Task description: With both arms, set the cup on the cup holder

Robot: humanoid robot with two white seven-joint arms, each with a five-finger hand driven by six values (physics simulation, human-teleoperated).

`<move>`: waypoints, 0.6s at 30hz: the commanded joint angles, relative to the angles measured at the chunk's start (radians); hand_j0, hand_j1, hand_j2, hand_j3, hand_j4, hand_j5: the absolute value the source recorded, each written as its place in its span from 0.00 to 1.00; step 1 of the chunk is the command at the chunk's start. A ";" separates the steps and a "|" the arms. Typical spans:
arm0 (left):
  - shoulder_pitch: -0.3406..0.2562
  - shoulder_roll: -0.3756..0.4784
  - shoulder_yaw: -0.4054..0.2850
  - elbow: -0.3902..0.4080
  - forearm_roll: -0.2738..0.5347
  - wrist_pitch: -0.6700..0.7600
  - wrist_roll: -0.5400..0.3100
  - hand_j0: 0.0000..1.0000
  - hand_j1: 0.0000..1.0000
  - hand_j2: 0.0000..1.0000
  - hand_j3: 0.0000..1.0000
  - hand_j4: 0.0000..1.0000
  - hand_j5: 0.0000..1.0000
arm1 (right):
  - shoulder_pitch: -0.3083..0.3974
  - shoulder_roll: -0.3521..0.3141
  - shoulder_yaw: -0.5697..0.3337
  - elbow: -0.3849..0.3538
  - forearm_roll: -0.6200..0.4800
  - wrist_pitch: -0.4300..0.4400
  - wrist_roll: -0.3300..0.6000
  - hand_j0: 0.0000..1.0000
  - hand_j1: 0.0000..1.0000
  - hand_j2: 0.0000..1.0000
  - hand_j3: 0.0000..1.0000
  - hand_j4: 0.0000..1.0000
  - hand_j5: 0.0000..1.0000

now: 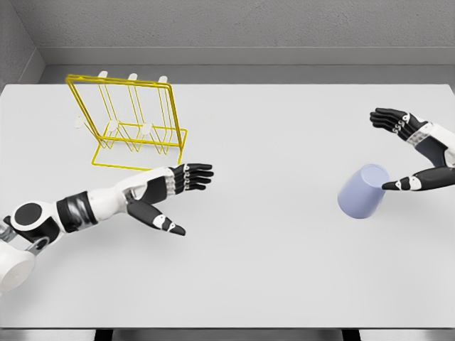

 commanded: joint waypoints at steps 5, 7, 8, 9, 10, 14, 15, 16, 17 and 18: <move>0.008 -0.010 0.021 -0.011 -0.001 -0.205 -0.001 1.00 1.00 1.00 1.00 1.00 1.00 | 0.006 -0.005 -0.006 0.006 -0.007 0.002 0.000 1.00 1.00 1.00 1.00 1.00 1.00; 0.017 -0.035 0.024 -0.004 -0.027 -0.264 0.004 1.00 1.00 1.00 1.00 1.00 1.00 | 0.014 -0.005 -0.005 0.009 -0.006 0.002 0.000 1.00 1.00 1.00 1.00 1.00 1.00; 0.017 -0.038 0.027 -0.003 -0.028 -0.260 0.004 1.00 1.00 1.00 1.00 1.00 1.00 | 0.015 -0.015 -0.009 0.010 -0.009 0.002 0.000 1.00 1.00 1.00 1.00 1.00 1.00; 0.018 -0.038 0.027 -0.006 -0.028 -0.262 0.004 1.00 1.00 1.00 1.00 1.00 1.00 | 0.021 -0.031 -0.009 0.013 -0.013 0.002 0.000 1.00 1.00 1.00 1.00 1.00 1.00; 0.017 -0.039 0.029 -0.003 -0.030 -0.259 0.006 1.00 1.00 1.00 1.00 1.00 1.00 | 0.029 -0.035 -0.011 0.024 -0.018 0.002 0.000 1.00 1.00 1.00 1.00 1.00 1.00; 0.018 -0.038 0.027 -0.004 -0.028 -0.253 0.004 1.00 1.00 1.00 1.00 1.00 1.00 | 0.032 -0.041 -0.009 0.122 -0.046 0.002 0.000 1.00 1.00 1.00 1.00 1.00 1.00; 0.018 -0.038 0.027 -0.006 -0.028 -0.250 0.004 1.00 1.00 1.00 1.00 1.00 1.00 | 0.064 -0.045 -0.011 0.128 -0.047 0.002 0.000 1.00 1.00 1.00 1.00 1.00 1.00; 0.021 -0.036 0.027 -0.007 -0.027 -0.244 0.003 1.00 1.00 1.00 1.00 1.00 1.00 | 0.072 -0.041 -0.011 0.127 -0.047 0.002 0.000 1.00 1.00 1.00 1.00 1.00 1.00; 0.023 -0.036 0.027 -0.007 -0.027 -0.245 -0.001 1.00 1.00 1.00 1.00 1.00 1.00 | 0.069 -0.037 -0.011 0.122 -0.046 0.002 0.000 1.00 1.00 1.00 1.00 1.00 1.00; 0.026 -0.036 0.027 -0.011 -0.027 -0.247 -0.001 1.00 1.00 1.00 1.00 1.00 1.00 | 0.072 -0.035 -0.011 0.122 -0.047 0.002 0.000 1.00 1.00 1.00 1.00 1.00 1.00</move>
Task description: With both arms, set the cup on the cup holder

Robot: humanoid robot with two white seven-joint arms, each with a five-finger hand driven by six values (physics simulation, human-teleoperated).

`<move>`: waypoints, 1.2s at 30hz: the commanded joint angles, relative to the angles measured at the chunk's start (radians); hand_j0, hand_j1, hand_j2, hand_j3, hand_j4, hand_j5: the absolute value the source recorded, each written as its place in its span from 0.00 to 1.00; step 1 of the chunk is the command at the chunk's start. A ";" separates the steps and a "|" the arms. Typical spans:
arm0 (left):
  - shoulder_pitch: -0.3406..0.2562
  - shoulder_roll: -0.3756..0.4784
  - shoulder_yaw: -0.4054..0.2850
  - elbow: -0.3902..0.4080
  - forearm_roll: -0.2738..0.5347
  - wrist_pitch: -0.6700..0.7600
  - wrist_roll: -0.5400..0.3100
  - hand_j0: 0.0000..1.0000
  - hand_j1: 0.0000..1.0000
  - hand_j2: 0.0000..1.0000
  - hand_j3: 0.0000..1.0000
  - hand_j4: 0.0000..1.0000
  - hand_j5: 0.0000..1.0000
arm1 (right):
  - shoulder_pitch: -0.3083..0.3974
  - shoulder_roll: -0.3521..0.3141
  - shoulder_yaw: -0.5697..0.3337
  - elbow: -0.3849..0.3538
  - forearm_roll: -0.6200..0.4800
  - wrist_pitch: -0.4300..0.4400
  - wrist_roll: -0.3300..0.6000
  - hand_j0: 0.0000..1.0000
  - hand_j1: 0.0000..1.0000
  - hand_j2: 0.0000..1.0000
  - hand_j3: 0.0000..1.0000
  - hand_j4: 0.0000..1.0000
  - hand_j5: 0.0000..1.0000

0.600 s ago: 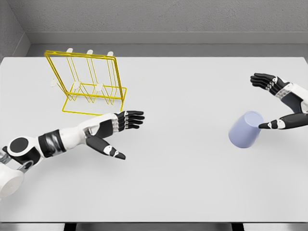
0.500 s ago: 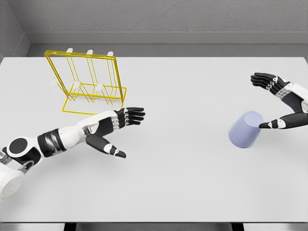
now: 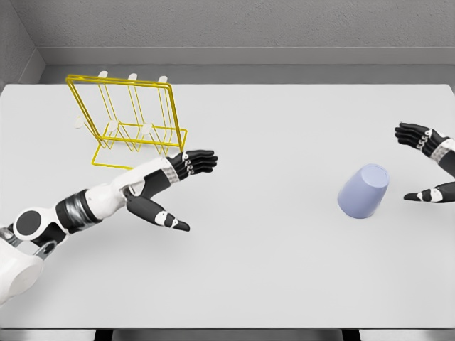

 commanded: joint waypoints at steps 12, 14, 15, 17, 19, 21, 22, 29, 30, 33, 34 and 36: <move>0.006 0.002 0.002 -0.002 0.007 -0.001 -0.002 1.00 1.00 1.00 1.00 1.00 1.00 | 0.041 0.044 0.008 0.014 -0.103 0.082 0.000 1.00 1.00 1.00 1.00 1.00 1.00; 0.009 0.004 0.002 0.000 0.006 -0.001 -0.002 1.00 1.00 1.00 1.00 1.00 1.00 | 0.040 0.054 0.013 0.019 -0.103 0.085 0.000 1.00 1.00 1.00 1.00 1.00 1.00; 0.006 0.004 0.002 0.000 0.006 -0.001 -0.002 1.00 1.00 1.00 1.00 1.00 1.00 | 0.040 0.065 0.014 0.020 -0.103 0.094 0.000 1.00 1.00 1.00 1.00 1.00 1.00; 0.008 0.004 0.002 0.001 0.007 0.001 -0.002 1.00 1.00 1.00 1.00 1.00 1.00 | 0.040 0.070 0.017 0.020 -0.103 0.114 0.000 1.00 1.00 1.00 1.00 1.00 1.00; 0.006 0.004 0.002 0.000 0.007 -0.001 -0.002 1.00 1.00 1.00 1.00 1.00 1.00 | 0.040 0.087 0.017 0.022 -0.103 0.115 0.000 1.00 1.00 1.00 1.00 1.00 1.00; 0.008 0.004 0.002 0.000 0.007 -0.001 -0.002 1.00 1.00 1.00 1.00 1.00 1.00 | 0.041 0.102 0.017 0.025 -0.103 0.129 0.000 1.00 1.00 1.00 1.00 1.00 1.00; 0.006 0.004 0.002 -0.002 0.007 -0.001 -0.002 1.00 1.00 1.00 1.00 1.00 1.00 | 0.040 0.107 0.019 0.039 -0.101 0.129 0.000 1.00 1.00 1.00 1.00 1.00 1.00; 0.005 0.002 0.002 0.001 0.007 -0.001 0.001 1.00 1.00 1.00 1.00 1.00 1.00 | 0.023 0.143 0.017 0.103 -0.098 0.131 0.000 1.00 1.00 1.00 1.00 1.00 1.00; 0.005 0.002 0.002 0.001 0.007 -0.001 0.001 1.00 1.00 1.00 1.00 1.00 1.00 | 0.021 0.151 0.017 0.109 -0.097 0.131 0.000 1.00 1.00 1.00 1.00 1.00 1.00; 0.003 0.002 0.002 0.006 0.007 -0.001 0.001 1.00 1.00 1.00 1.00 1.00 1.00 | 0.017 0.154 0.017 0.114 -0.094 0.154 0.000 1.00 1.00 1.00 1.00 1.00 1.00; 0.003 0.002 0.003 0.006 0.007 -0.001 0.001 1.00 1.00 1.00 1.00 1.00 1.00 | 0.017 0.160 0.019 0.120 -0.092 0.154 0.000 1.00 1.00 1.00 1.00 1.00 1.00; 0.002 0.002 0.003 0.007 0.007 -0.001 0.001 1.00 1.00 1.00 1.00 1.00 1.00 | 0.017 0.168 0.020 0.128 -0.091 0.155 0.000 1.00 1.00 1.00 1.00 1.00 1.00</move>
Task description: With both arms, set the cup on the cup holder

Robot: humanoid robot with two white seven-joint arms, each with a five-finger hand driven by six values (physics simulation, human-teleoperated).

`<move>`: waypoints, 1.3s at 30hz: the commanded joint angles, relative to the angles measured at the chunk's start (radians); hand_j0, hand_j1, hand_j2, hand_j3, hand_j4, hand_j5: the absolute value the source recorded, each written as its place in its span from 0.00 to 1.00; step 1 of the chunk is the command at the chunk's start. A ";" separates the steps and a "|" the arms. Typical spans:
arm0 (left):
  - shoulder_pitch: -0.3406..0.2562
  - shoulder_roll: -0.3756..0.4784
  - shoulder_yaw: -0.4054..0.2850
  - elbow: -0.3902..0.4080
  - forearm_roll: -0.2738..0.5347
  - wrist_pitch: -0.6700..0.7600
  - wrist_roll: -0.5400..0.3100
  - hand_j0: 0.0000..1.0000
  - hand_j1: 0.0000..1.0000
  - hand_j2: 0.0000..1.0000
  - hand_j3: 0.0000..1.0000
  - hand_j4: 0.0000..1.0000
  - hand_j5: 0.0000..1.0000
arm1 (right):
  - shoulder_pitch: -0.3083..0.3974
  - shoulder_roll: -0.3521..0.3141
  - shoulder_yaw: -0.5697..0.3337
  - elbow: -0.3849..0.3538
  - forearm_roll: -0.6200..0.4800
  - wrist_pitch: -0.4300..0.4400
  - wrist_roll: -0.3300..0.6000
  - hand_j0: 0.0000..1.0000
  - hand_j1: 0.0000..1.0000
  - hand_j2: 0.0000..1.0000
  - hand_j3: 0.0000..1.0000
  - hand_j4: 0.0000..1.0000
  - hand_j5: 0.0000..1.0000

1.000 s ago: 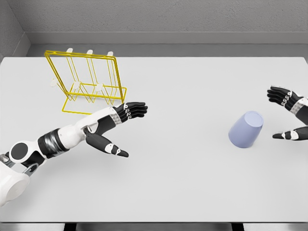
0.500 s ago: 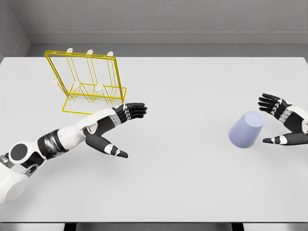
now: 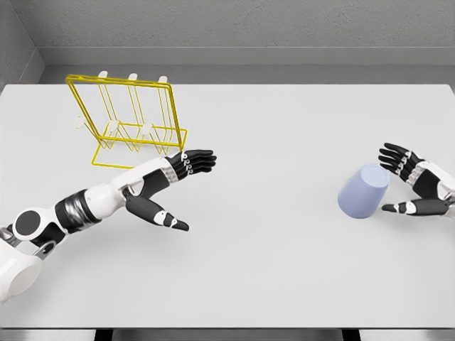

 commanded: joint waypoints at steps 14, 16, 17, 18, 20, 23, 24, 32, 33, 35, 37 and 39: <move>-0.003 -0.001 0.010 0.016 0.007 0.003 0.000 1.00 1.00 1.00 1.00 1.00 1.00 | -0.011 0.030 0.040 0.007 0.003 0.003 0.000 1.00 1.00 1.00 1.00 1.00 1.00; -0.003 -0.001 0.015 0.018 0.007 0.003 0.002 1.00 1.00 1.00 1.00 1.00 1.00 | -0.014 0.036 0.050 0.006 0.014 0.003 0.000 1.00 1.00 1.00 1.00 1.00 1.00; -0.002 -0.001 0.015 0.019 0.007 0.005 0.002 1.00 1.00 1.00 1.00 1.00 1.00 | -0.015 0.038 0.054 0.006 0.014 0.003 0.000 1.00 1.00 1.00 1.00 1.00 1.00; -0.003 -0.002 0.015 0.024 0.007 0.005 0.002 1.00 1.00 1.00 1.00 1.00 1.00 | -0.015 0.038 0.056 0.006 0.014 0.003 0.000 1.00 1.00 1.00 1.00 1.00 1.00; -0.003 -0.004 0.015 0.034 0.007 0.014 0.005 1.00 1.00 1.00 1.00 1.00 1.00 | -0.020 0.038 0.063 0.006 0.016 0.003 0.000 1.00 1.00 1.00 1.00 1.00 1.00; -0.003 -0.005 0.015 0.038 0.004 0.129 0.023 1.00 1.00 1.00 1.00 1.00 1.00 | -0.029 0.038 0.083 0.007 0.016 0.003 0.000 1.00 1.00 1.00 1.00 1.00 1.00; -0.003 -0.027 0.013 0.048 0.003 0.129 0.032 1.00 1.00 1.00 1.00 1.00 1.00 | -0.029 0.042 0.083 0.006 0.016 0.004 0.000 1.00 1.00 1.00 1.00 1.00 1.00; -0.008 -0.091 0.015 0.105 -0.036 0.123 0.029 1.00 1.00 1.00 1.00 1.00 1.00 | -0.037 0.045 0.100 0.007 0.016 0.004 0.000 0.97 0.97 0.97 0.97 0.97 0.97; -0.008 -0.091 0.015 0.105 -0.036 0.123 0.029 1.00 1.00 1.00 1.00 1.00 1.00 | -0.037 0.050 0.099 0.007 0.016 0.004 0.000 0.94 0.94 0.94 0.94 0.94 0.94; -0.008 -0.091 0.015 0.105 -0.036 0.123 0.029 1.00 1.00 1.00 1.00 1.00 1.00 | -0.037 0.050 0.100 0.007 0.016 0.004 0.000 0.91 0.91 0.91 0.91 0.91 0.91; -0.008 -0.090 0.015 0.105 -0.035 0.121 0.029 1.00 1.00 1.00 1.00 1.00 1.00 | -0.037 0.052 0.100 0.007 0.016 0.004 0.000 0.89 0.89 0.89 0.89 0.89 0.89; -0.006 -0.088 0.016 0.105 -0.033 0.121 0.029 1.00 1.00 1.00 1.00 1.00 1.00 | -0.037 0.052 0.099 0.007 0.016 0.004 0.000 0.86 0.86 0.86 0.86 0.86 0.86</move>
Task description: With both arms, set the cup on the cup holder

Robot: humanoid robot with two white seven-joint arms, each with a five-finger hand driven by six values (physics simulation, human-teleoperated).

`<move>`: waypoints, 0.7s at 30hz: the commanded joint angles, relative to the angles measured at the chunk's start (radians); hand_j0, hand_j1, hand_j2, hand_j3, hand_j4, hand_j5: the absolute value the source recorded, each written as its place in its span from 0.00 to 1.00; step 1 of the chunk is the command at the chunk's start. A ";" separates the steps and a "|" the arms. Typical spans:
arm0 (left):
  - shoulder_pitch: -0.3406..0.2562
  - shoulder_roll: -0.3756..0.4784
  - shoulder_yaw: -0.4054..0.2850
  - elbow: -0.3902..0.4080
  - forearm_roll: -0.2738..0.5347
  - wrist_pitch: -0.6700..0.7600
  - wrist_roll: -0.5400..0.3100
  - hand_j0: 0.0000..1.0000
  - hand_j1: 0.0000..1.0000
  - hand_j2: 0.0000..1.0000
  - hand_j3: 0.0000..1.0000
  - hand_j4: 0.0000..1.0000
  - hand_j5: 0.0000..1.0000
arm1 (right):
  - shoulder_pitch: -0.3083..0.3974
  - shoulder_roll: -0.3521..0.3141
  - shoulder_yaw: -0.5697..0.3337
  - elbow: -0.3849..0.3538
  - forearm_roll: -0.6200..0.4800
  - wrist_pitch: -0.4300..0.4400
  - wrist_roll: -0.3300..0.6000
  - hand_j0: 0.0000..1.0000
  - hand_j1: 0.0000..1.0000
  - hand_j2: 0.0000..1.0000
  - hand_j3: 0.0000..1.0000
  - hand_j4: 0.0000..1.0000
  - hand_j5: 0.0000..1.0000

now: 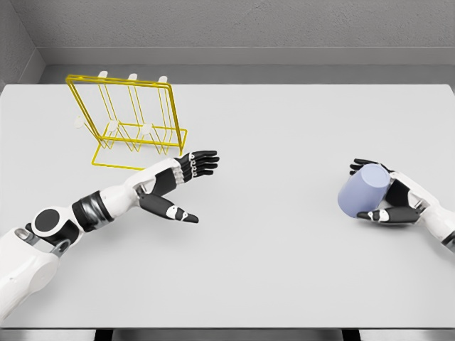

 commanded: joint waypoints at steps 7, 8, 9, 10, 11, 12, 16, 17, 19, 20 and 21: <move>-0.002 0.002 0.003 0.000 0.007 0.000 0.000 1.00 1.00 1.00 1.00 1.00 1.00 | -0.012 0.006 0.004 0.012 -0.002 0.001 0.000 0.74 0.74 0.74 0.74 0.74 0.74; -0.002 0.002 0.003 0.000 0.007 0.000 0.000 1.00 1.00 1.00 1.00 1.00 1.00 | -0.012 0.006 0.004 0.012 -0.002 0.001 0.000 0.73 0.73 0.73 0.73 0.73 0.73; -0.002 0.004 0.003 0.000 0.007 0.000 0.000 1.00 1.00 1.00 1.00 1.00 1.00 | -0.014 0.006 0.004 0.012 -0.002 0.001 0.000 0.73 0.73 0.73 0.73 0.73 0.73; -0.002 0.005 0.003 0.000 0.007 0.000 0.000 1.00 1.00 1.00 1.00 1.00 1.00 | -0.014 0.006 0.004 0.012 -0.002 0.001 0.000 0.73 0.73 0.73 0.73 0.73 0.73; -0.002 0.005 0.003 0.000 0.007 0.000 0.000 1.00 1.00 1.00 1.00 1.00 1.00 | -0.015 0.006 0.004 0.012 -0.002 -0.001 0.000 0.73 0.73 0.73 0.73 0.73 0.73; -0.002 0.005 0.003 0.000 0.007 0.000 0.000 1.00 1.00 1.00 1.00 1.00 1.00 | -0.020 0.006 0.004 0.012 -0.002 -0.001 0.000 0.73 0.73 0.73 0.73 0.73 0.73; 0.000 0.005 0.018 0.000 0.007 0.000 0.000 1.00 1.00 1.00 1.00 1.00 1.00 | -0.034 0.001 0.002 0.008 -0.002 -0.013 0.000 0.73 0.73 0.73 0.73 0.73 0.73; 0.002 0.005 0.020 0.000 0.007 0.000 0.000 1.00 1.00 1.00 1.00 1.00 1.00 | -0.035 0.001 0.001 0.008 -0.002 -0.013 0.000 0.73 0.73 0.73 0.73 0.73 0.73; 0.002 0.004 0.020 0.000 0.007 0.000 0.000 1.00 1.00 1.00 1.00 1.00 1.00 | -0.049 0.001 0.001 0.002 -0.002 -0.013 0.000 0.73 0.73 0.73 0.73 0.73 0.73; 0.000 0.004 0.020 0.000 0.007 0.000 0.000 1.00 1.00 1.00 1.00 1.00 1.00 | -0.051 0.001 0.001 0.001 -0.002 -0.014 0.000 0.73 0.73 0.73 0.73 0.73 0.73; 0.000 0.005 0.020 0.000 0.006 0.000 0.000 1.00 1.00 1.00 1.00 1.00 1.00 | -0.063 0.001 0.001 0.001 -0.002 -0.014 0.000 0.73 0.73 0.73 0.73 0.73 0.73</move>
